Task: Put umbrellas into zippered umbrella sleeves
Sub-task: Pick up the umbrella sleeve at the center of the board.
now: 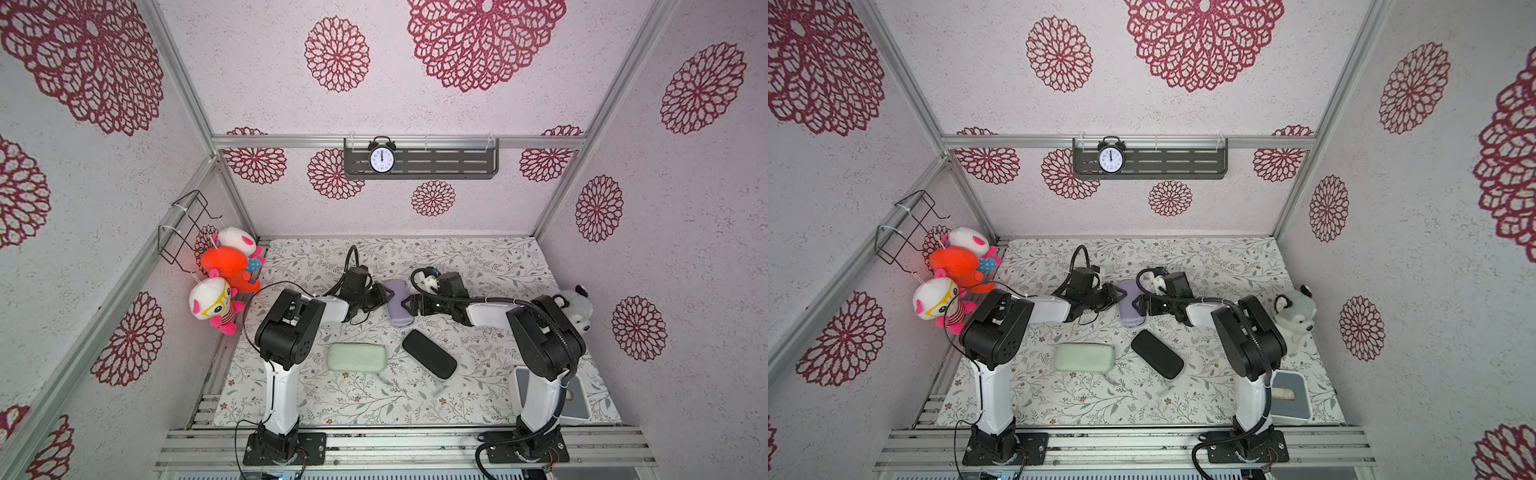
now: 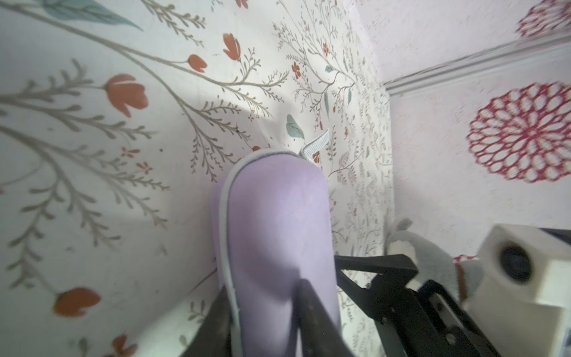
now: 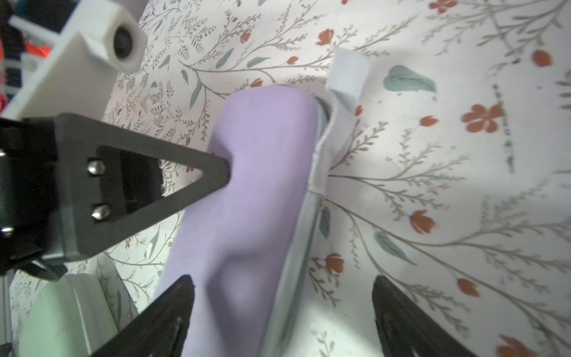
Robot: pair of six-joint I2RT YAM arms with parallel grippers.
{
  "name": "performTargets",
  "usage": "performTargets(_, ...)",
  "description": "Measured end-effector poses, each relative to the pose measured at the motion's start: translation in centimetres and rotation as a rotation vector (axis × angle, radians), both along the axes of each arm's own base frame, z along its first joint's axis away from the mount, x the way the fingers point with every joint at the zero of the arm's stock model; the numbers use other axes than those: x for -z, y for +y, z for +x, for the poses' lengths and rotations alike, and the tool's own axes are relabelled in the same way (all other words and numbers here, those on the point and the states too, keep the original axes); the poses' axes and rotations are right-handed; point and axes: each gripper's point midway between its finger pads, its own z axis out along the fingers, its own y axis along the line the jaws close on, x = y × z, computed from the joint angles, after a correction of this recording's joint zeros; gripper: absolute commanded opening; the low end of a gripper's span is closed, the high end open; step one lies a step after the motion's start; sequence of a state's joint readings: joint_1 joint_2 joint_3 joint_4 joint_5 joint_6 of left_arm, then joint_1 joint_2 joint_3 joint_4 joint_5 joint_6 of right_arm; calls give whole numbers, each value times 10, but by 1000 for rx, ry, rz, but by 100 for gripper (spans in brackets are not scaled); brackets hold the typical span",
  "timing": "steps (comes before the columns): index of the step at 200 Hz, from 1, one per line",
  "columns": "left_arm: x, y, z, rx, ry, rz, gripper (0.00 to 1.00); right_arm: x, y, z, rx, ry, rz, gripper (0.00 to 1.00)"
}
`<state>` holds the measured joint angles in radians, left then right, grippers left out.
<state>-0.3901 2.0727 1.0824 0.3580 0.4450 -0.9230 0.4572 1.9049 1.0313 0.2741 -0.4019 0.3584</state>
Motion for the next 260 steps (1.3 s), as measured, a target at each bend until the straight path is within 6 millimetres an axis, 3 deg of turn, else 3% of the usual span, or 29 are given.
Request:
performTargets(50, 3, 4, -3, 26, -11, -6, 29, 12, 20, 6, -50, 87, 72, 83)
performTargets(128, 11, 12, -10, 16, -41, -39, 27, 9, 58, 10, -143, 144, 250, 77)
performTargets(177, 12, 16, -7, 3, -68, -75, 25, 11, 65, 17, -119, 168, 304, 63)
performTargets(198, 12, 16, -6, -8, -75, -104, 33, 13, 66, 21, -100, 184, 306, 51)
performTargets(231, 14, 16, -1, -25, -80, -115, 36, 11, 73, 25, -107, 201, 345, 62)
performTargets(260, 13, 15, 2, -34, -75, -113, 38, 11, 75, 27, -101, 198, 335, 53)
